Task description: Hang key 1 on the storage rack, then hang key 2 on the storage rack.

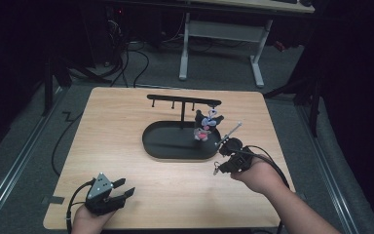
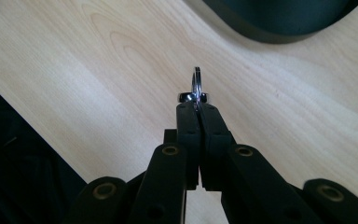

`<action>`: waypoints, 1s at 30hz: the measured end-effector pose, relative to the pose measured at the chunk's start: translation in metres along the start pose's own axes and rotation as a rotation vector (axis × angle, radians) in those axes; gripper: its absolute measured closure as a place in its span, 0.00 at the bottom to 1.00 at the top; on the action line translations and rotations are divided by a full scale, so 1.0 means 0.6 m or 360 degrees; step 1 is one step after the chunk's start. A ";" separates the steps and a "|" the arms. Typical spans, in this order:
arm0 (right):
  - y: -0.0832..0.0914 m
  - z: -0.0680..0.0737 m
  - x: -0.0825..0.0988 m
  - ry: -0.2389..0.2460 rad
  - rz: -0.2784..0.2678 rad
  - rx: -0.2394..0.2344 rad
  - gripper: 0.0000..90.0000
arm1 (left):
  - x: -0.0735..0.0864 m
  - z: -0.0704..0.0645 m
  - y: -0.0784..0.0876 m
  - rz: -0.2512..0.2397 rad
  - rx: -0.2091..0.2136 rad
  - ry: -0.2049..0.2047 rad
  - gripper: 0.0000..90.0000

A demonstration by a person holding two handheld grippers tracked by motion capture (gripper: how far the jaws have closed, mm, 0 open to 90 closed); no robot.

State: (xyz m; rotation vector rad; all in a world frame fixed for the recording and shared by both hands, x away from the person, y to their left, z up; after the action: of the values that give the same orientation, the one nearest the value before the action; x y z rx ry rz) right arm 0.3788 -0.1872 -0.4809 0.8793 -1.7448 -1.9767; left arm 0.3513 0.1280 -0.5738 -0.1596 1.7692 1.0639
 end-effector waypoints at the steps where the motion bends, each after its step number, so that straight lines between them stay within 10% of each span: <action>1: 0.002 -0.001 -0.006 0.0000 0.0000 0.0006 0.99 | 0.000 0.000 0.000 -0.0001 0.0000 0.0002 0.54; 30: 0.079 -0.051 -0.169 0.0041 -0.0076 0.0045 0.99 | 0.004 0.002 0.002 0.0007 0.0009 0.0016 0.54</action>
State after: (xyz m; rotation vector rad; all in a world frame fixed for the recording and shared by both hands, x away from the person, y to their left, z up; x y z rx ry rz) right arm 0.4679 -0.1541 -0.4143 0.9601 -1.7569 -1.9661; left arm 0.3503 0.1305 -0.5750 -0.1580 1.7823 1.0626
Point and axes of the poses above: each handheld gripper's, and its own axes: y roughly backward along the jaws, x roughly out of its underside, z roughly to its left, the point moved 10 cm from there along -y, roughly forward along the jaws, and after that the axes turned 3 degrees about z, right-handed, at the moved point
